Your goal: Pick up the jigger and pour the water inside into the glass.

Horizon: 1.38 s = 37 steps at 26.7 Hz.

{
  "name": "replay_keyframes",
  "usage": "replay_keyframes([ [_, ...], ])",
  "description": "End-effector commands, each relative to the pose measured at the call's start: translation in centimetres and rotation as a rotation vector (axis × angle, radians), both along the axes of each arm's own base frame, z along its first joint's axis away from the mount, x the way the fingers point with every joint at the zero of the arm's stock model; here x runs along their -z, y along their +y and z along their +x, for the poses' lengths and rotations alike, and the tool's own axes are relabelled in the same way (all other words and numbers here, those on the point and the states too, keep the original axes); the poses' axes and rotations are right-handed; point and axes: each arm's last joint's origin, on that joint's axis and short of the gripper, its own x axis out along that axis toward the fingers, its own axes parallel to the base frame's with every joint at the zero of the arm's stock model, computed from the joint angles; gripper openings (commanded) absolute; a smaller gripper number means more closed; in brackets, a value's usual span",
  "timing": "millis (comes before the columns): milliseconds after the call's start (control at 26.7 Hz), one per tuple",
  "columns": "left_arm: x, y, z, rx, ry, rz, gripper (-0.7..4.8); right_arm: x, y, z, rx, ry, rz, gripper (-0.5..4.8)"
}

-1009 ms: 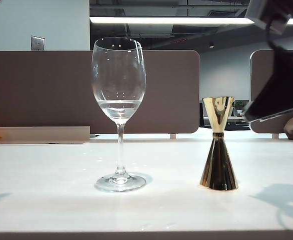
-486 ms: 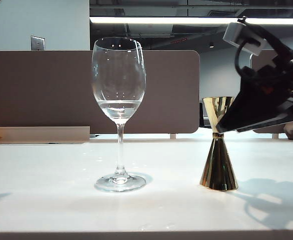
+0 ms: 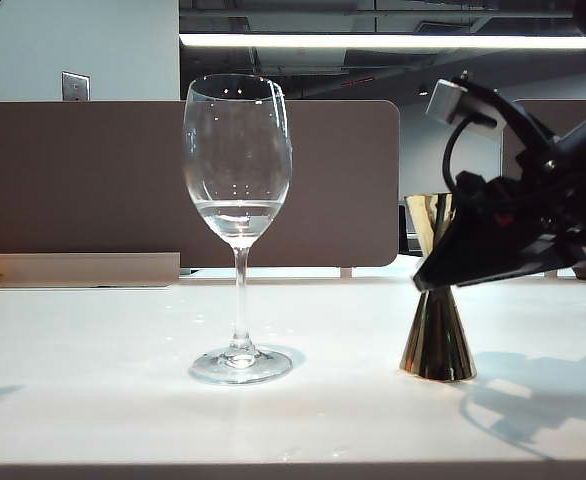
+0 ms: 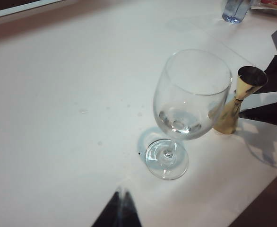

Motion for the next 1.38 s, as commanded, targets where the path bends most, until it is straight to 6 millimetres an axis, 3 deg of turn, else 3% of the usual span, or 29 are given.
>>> replay_keyframes([
  [37,-0.15,-0.01,-0.01,0.003,-0.009,-0.002,-0.05,0.06,0.29,0.44,-0.007,-0.025,0.018,2.84],
  [374,-0.16,-0.01,-0.01,0.003,-0.010,-0.002,-0.05,0.45,0.59,1.03,0.003,-0.037,0.041,2.77],
  [598,-0.15,-0.01,-0.01,0.003,-0.009,-0.002,-0.05,0.40,0.61,1.10,0.007,-0.047,0.042,1.38],
  [710,-0.16,-0.01,0.00,0.002,-0.010,-0.002,-0.05,0.38,0.61,1.11,0.009,-0.050,0.043,1.38],
  [823,-0.15,-0.01,-0.01,0.003,-0.009,-0.002,-0.05,0.38,0.61,1.11,0.009,-0.050,0.043,0.86],
  [1383,-0.15,-0.01,-0.01,0.003,-0.009,-0.002,-0.05,0.03,0.69,1.28,0.010,-0.086,0.061,0.39],
])
